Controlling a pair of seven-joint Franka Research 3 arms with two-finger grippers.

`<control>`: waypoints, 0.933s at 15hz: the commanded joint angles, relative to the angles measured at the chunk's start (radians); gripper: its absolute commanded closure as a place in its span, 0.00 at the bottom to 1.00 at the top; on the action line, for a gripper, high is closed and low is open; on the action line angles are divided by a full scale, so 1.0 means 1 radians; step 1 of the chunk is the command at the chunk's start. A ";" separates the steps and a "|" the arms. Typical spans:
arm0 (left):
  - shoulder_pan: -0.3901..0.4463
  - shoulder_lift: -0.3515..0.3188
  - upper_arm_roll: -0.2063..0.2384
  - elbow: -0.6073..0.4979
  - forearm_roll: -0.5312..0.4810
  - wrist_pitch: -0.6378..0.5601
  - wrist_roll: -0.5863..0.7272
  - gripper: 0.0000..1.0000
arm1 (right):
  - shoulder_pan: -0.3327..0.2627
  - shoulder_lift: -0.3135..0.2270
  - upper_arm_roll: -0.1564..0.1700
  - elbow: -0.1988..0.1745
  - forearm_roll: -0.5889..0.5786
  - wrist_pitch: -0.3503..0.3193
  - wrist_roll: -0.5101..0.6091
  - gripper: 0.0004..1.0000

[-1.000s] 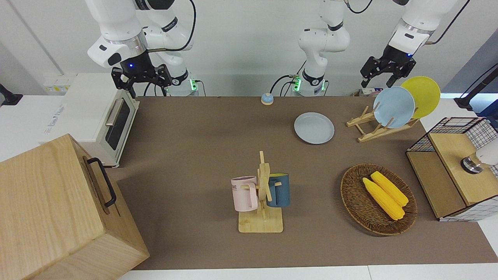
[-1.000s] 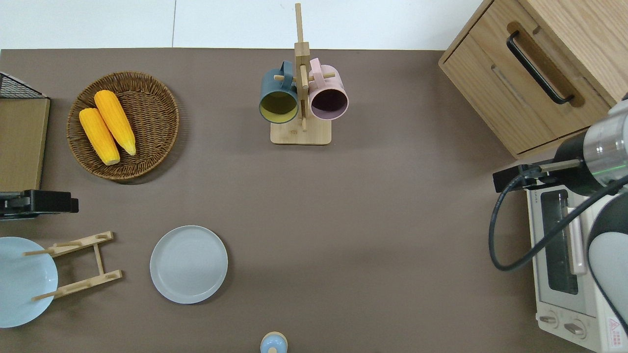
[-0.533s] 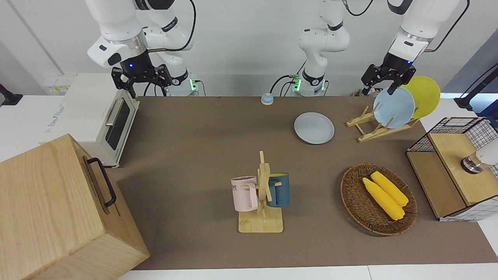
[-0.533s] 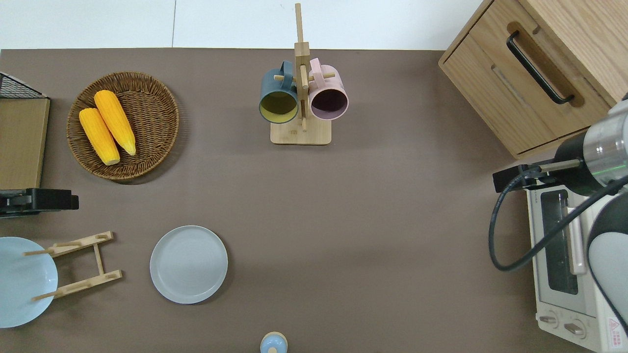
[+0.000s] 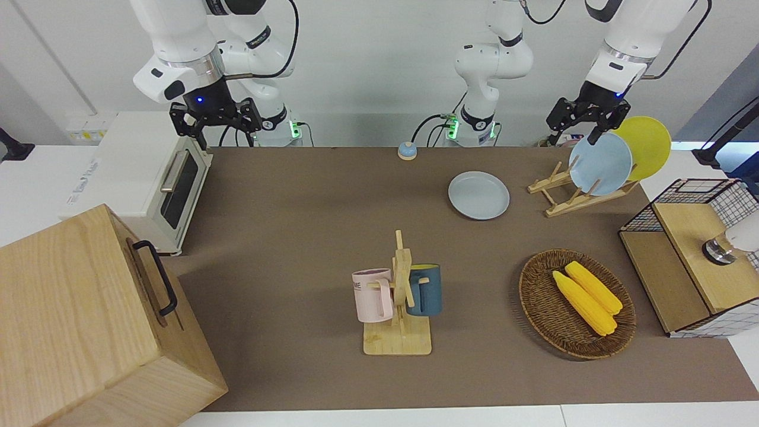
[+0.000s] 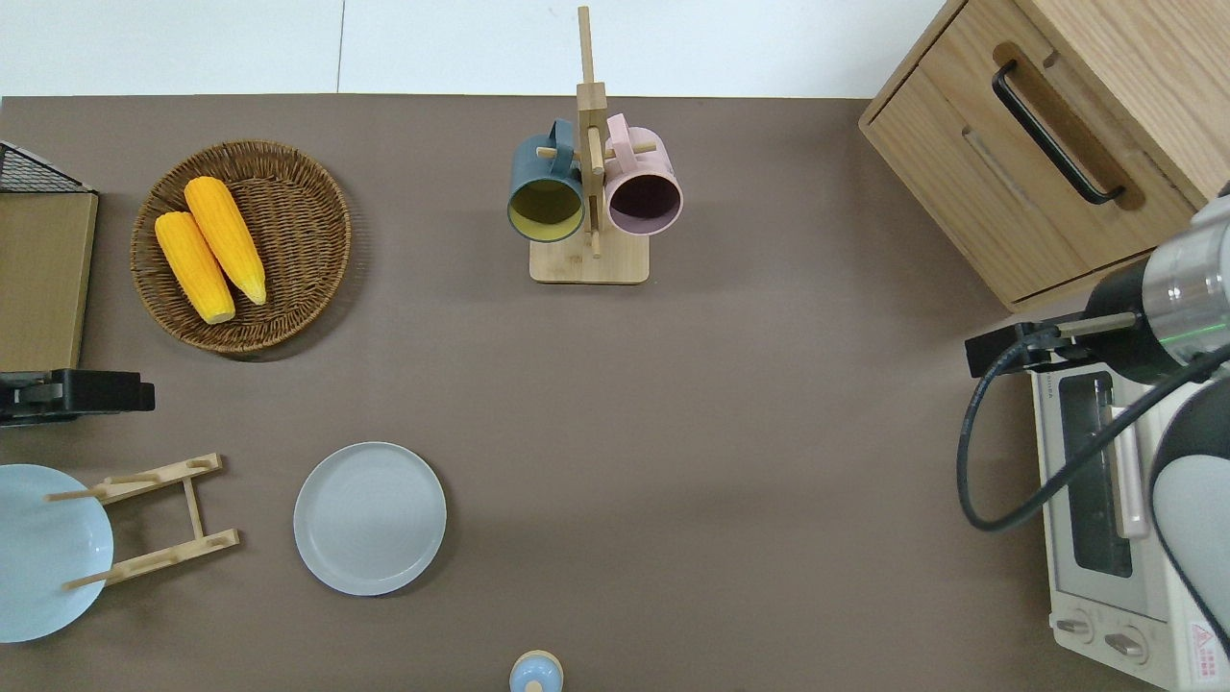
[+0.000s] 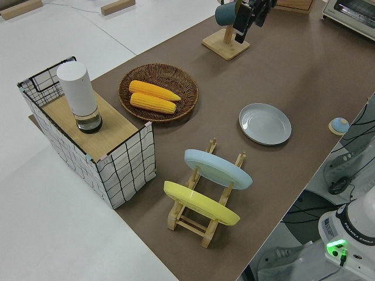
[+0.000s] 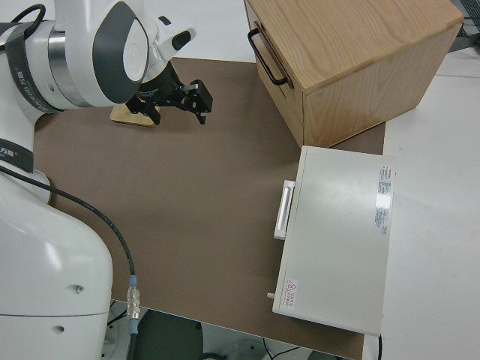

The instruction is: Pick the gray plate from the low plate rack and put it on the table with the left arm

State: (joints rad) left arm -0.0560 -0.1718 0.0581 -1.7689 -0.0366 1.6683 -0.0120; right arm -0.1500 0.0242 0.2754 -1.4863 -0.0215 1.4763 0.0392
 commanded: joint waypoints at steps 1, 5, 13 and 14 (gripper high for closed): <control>0.019 -0.029 -0.023 -0.081 0.026 0.082 0.012 0.01 | -0.020 -0.003 0.018 0.009 -0.002 -0.014 0.013 0.02; 0.019 -0.037 -0.023 -0.133 0.032 0.146 0.012 0.01 | -0.019 -0.003 0.018 0.009 -0.002 -0.014 0.013 0.02; 0.022 -0.040 -0.020 -0.126 0.029 0.099 0.014 0.00 | -0.019 -0.003 0.018 0.009 -0.002 -0.014 0.013 0.02; 0.022 -0.041 -0.023 -0.126 0.027 0.099 0.012 0.00 | -0.019 -0.003 0.018 0.009 -0.002 -0.014 0.013 0.02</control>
State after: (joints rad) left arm -0.0445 -0.1841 0.0450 -1.8680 -0.0242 1.7787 -0.0103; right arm -0.1500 0.0242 0.2754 -1.4863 -0.0215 1.4763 0.0392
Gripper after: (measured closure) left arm 0.000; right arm 0.013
